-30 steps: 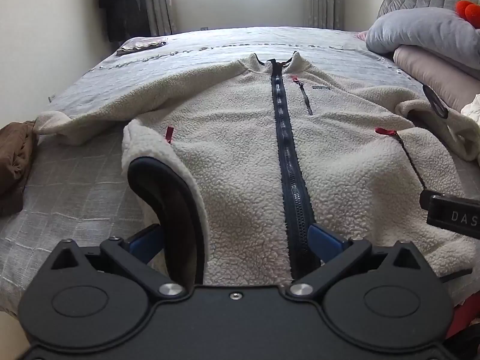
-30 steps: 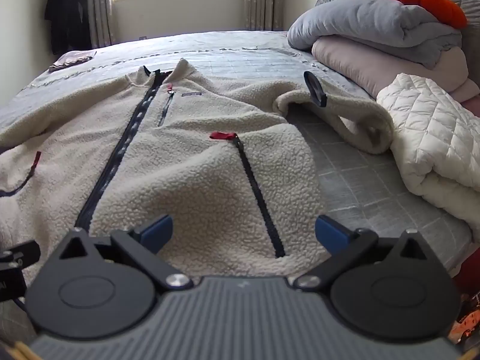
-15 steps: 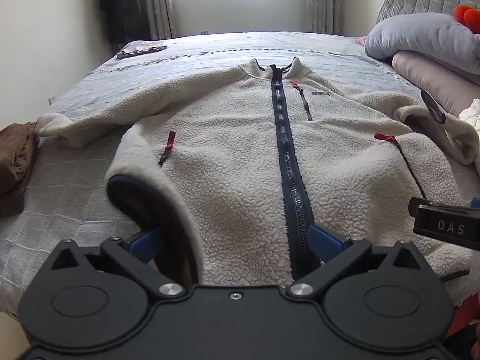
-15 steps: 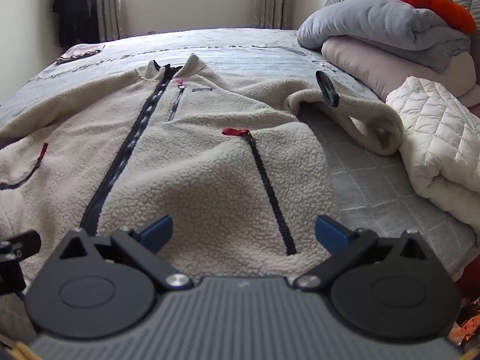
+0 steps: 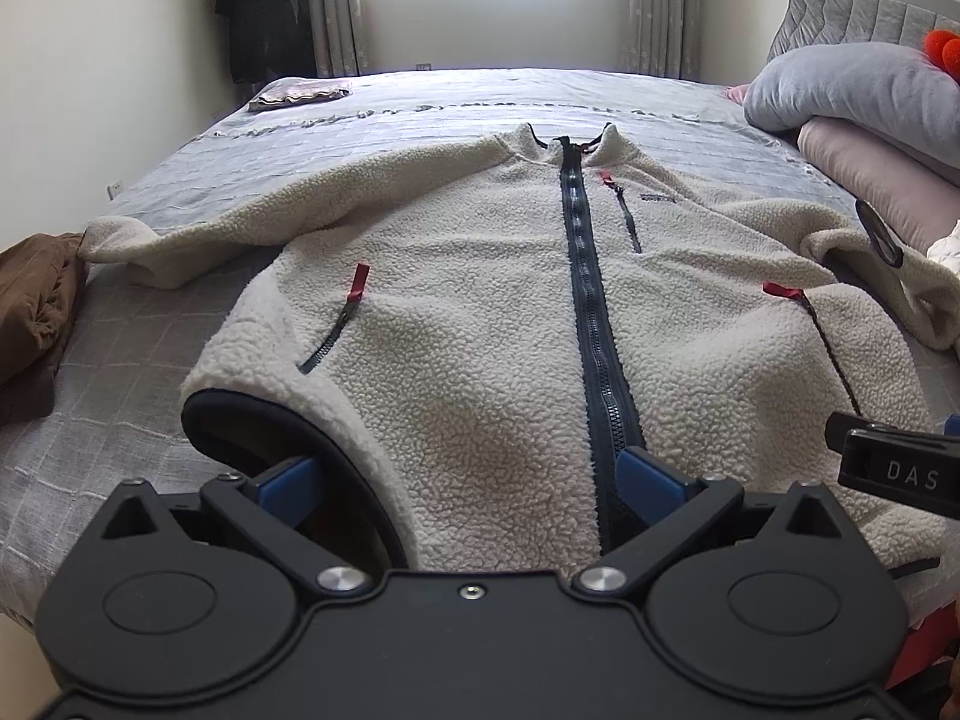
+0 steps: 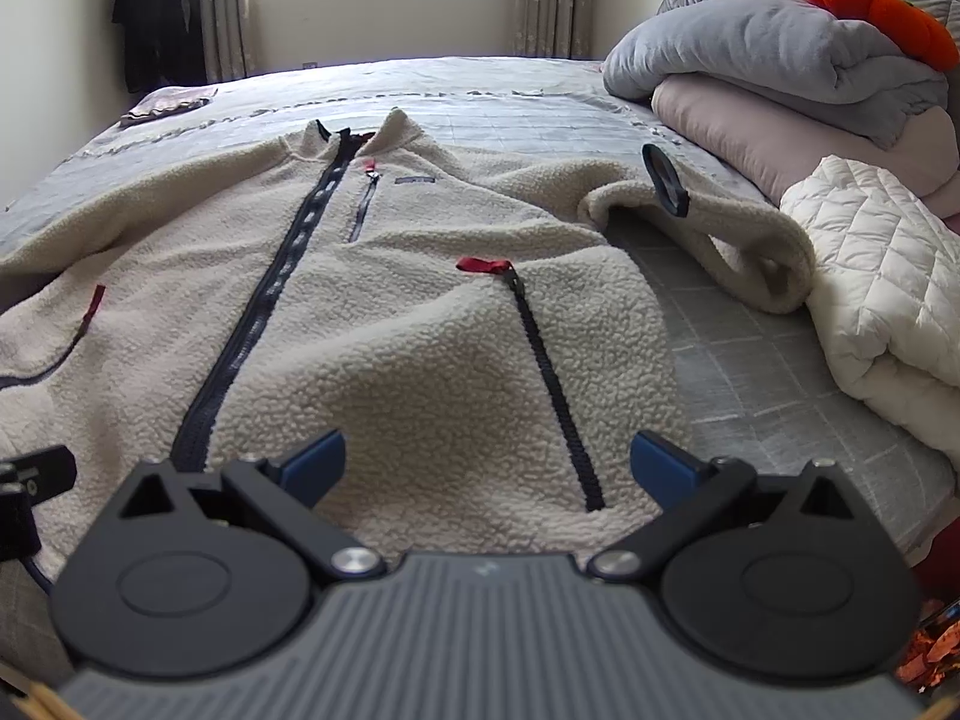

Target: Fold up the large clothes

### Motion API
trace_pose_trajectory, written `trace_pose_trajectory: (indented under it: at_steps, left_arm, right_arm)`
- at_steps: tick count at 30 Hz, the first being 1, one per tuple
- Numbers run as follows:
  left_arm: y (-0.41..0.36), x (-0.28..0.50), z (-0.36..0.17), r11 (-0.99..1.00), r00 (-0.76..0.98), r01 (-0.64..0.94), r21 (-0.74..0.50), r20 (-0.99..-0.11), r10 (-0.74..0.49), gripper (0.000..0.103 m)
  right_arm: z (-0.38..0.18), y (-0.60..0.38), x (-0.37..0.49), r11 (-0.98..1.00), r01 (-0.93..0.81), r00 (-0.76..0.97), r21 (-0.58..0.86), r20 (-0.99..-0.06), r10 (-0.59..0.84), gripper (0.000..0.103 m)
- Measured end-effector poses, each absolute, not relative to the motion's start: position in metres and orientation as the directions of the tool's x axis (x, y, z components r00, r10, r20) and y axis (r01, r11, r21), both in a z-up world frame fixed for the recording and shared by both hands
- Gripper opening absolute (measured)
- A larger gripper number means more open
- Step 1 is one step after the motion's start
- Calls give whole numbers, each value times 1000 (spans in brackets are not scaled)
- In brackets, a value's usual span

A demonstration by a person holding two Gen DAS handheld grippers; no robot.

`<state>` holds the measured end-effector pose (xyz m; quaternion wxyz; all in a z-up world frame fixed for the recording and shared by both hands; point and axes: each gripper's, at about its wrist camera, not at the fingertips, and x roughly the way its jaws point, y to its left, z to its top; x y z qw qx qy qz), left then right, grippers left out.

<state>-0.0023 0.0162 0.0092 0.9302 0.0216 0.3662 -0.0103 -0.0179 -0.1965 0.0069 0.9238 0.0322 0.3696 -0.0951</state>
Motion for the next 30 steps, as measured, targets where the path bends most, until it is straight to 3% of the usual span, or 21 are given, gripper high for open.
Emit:
trace_pose_trajectory:
  at_steps: [30]
  left_arm:
    - [16,-4,8,999,733,37,38,-681,-1,103]
  right_arm:
    - [9,-195,-17,981,193,713,-8,-686,-145,103]
